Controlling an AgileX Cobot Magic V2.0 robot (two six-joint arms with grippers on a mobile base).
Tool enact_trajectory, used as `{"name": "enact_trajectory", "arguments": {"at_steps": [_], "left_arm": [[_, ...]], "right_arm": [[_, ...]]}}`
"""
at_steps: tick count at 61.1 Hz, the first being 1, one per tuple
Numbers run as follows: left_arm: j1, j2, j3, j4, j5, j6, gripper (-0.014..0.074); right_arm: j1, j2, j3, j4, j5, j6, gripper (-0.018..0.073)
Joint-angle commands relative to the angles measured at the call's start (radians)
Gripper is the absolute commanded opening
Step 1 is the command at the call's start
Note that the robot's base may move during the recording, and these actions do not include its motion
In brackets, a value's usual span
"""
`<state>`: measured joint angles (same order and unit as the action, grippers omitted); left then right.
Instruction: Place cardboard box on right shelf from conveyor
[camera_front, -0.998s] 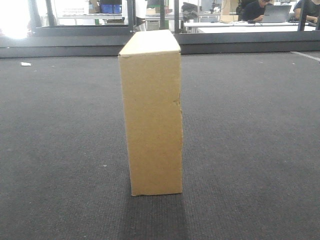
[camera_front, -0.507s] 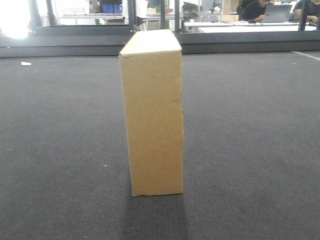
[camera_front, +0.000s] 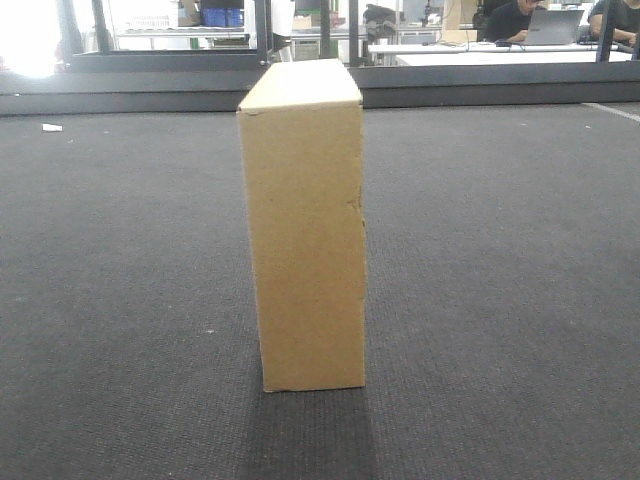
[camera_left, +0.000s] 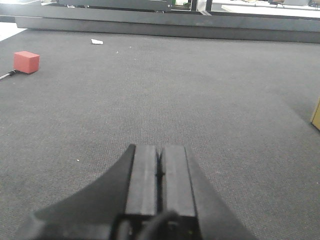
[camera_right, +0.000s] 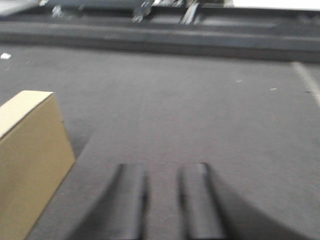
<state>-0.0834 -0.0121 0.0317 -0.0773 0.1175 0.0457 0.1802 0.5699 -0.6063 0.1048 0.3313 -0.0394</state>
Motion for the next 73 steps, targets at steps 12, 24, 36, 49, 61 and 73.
{"name": "enact_trajectory", "arguments": {"at_steps": [12, 24, 36, 49, 61, 73], "left_arm": [[0.001, -0.015, 0.008, -0.006, -0.084, 0.000, -0.0116], [0.001, -0.015, 0.008, -0.006, -0.084, 0.000, -0.0116], [0.001, -0.015, 0.008, -0.006, -0.084, 0.000, -0.0116], [0.001, -0.015, 0.008, -0.006, -0.084, 0.000, -0.0116], [0.001, -0.015, 0.008, -0.006, -0.084, 0.000, -0.0116], [0.001, -0.015, 0.008, -0.006, -0.084, 0.000, -0.0116]], "right_arm": [[0.149, 0.370, -0.339, -0.033, 0.133, -0.005, 0.0615], [0.264, 0.579, -0.567, -0.060, 0.289, -0.005, 0.0615], [0.369, 0.757, -0.778, -0.064, 0.354, 0.065, 0.0615], [0.475, 0.936, -0.948, -0.193, 0.443, 0.359, 0.0615], [0.529, 1.070, -1.064, -0.432, 0.581, 0.695, 0.0615], [0.589, 1.128, -1.122, -0.519, 0.654, 0.798, 0.0615]]}}
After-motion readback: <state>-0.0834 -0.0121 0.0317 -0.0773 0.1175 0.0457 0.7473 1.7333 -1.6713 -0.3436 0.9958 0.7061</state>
